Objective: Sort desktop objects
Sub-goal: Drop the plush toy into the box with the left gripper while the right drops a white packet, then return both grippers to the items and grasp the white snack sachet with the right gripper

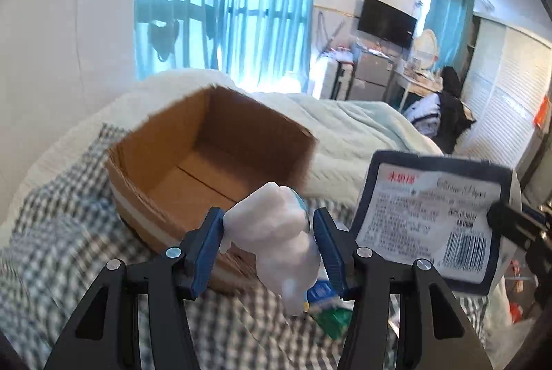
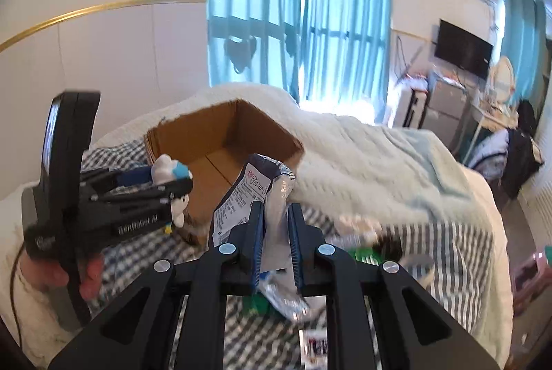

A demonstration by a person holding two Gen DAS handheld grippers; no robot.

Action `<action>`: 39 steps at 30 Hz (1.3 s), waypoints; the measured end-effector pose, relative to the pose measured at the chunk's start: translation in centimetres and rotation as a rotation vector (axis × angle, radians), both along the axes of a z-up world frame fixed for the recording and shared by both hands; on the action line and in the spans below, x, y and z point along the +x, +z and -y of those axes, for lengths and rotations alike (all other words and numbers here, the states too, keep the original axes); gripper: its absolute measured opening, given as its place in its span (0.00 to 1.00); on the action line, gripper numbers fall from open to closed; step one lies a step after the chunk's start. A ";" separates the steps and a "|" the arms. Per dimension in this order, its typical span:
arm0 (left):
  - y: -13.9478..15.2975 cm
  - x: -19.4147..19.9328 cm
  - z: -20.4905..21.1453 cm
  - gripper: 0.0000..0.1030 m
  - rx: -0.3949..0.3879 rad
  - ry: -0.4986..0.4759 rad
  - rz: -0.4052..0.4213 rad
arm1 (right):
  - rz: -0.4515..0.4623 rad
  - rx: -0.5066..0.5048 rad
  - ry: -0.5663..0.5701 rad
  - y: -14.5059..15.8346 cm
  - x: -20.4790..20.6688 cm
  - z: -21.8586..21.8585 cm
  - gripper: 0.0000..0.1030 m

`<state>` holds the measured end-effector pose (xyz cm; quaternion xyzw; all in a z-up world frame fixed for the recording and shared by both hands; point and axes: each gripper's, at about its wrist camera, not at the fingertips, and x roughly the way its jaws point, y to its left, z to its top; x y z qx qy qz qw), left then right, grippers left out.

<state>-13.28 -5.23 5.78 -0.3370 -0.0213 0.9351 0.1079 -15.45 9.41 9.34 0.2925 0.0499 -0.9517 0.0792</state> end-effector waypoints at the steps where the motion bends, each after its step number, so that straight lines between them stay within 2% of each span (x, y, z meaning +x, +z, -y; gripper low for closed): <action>1: 0.4 -1.2 0.5 0.54 -0.008 0.013 0.001 | -0.004 0.004 0.008 0.4 -1.1 0.4 0.13; 4: 0.7 -3.1 2.2 0.54 -0.015 0.061 -0.019 | -0.002 0.006 0.029 0.8 -4.4 1.5 0.13; 7: -0.1 -6.0 3.8 0.54 0.004 0.095 -0.002 | 0.024 -0.008 0.058 0.2 -8.5 2.5 0.13; 10: -2.0 -9.0 4.7 0.54 -0.010 0.125 0.032 | 0.058 -0.029 0.078 -1.5 -12.4 3.6 0.13; 15: -4.1 -11.2 5.5 0.55 -0.028 0.141 0.046 | 0.116 -0.082 0.084 -5.1 -17.1 4.1 0.13; 16: -4.2 -11.3 5.6 0.55 -0.028 0.138 0.037 | 0.119 -0.097 0.086 -5.7 -17.6 4.0 0.17; 17: -4.3 -11.4 5.7 0.61 -0.034 0.137 0.030 | 0.118 -0.109 0.080 -6.1 -18.0 3.8 0.26; 18: -4.2 -11.4 5.7 0.74 -0.045 0.141 0.025 | 0.113 -0.124 0.068 -6.4 -18.1 3.4 0.30; 19: -4.1 -11.2 5.6 0.81 -0.059 0.155 0.010 | 0.109 -0.133 0.061 -6.5 -18.2 3.2 0.39; 20: -4.0 -10.8 5.5 0.90 -0.061 0.160 -0.006 | 0.103 -0.145 0.052 -6.5 -18.0 2.8 0.45; 22: -3.4 -10.0 5.3 0.91 -0.062 0.158 -0.043 | 0.093 -0.165 0.039 -6.2 -17.2 1.7 0.45; 26: -2.2 -8.1 4.2 0.91 -0.080 0.124 -0.064 | 0.056 -0.148 0.000 -4.2 -14.3 -0.7 0.45; 30: -0.6 -4.8 1.9 0.98 -0.077 0.067 -0.094 | 0.026 -0.123 -0.040 -2.0 -9.9 -3.8 0.47; 35: 0.7 -0.8 -1.8 1.00 -0.079 -0.014 -0.112 | -0.009 -0.097 -0.107 0.4 -3.4 -7.5 0.60; 39: 0.8 1.8 -4.6 1.00 -0.065 -0.052 -0.103 | -0.004 -0.079 -0.144 0.8 0.1 -9.2 0.70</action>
